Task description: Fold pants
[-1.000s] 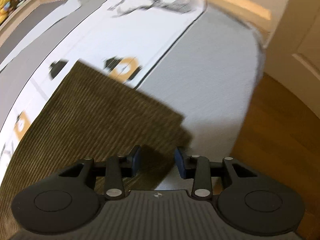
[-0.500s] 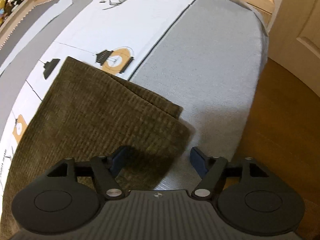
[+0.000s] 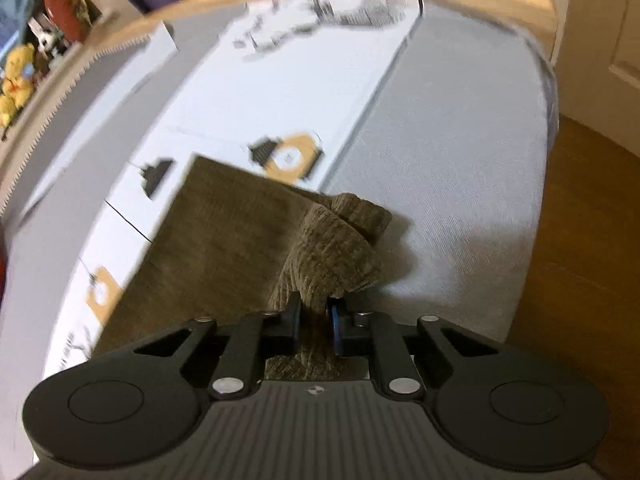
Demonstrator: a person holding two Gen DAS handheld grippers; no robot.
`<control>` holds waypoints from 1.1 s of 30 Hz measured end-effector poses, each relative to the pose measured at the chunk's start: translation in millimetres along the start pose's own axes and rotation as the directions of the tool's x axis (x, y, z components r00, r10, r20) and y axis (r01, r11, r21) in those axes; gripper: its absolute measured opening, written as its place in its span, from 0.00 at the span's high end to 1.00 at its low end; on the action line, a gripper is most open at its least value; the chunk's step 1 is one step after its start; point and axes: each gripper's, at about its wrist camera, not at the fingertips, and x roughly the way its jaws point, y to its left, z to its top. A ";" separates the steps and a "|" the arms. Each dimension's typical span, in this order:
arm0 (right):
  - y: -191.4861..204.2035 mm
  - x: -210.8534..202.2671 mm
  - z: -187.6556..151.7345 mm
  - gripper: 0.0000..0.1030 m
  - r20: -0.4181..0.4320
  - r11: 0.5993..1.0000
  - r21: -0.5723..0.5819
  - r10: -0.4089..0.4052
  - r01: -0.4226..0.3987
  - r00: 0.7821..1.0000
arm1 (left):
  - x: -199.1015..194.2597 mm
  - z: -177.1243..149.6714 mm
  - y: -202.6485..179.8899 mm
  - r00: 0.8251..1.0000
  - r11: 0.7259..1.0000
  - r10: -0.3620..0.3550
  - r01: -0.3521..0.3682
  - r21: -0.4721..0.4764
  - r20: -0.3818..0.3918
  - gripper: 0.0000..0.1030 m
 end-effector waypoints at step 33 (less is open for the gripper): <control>248.6 -124.4 -425.9 0.56 -0.419 -0.119 -0.907 0.367 -0.405 0.831 | -1.5 -7.6 16.4 1.000 1.000 0.013 -0.013 -0.013 -0.011 0.26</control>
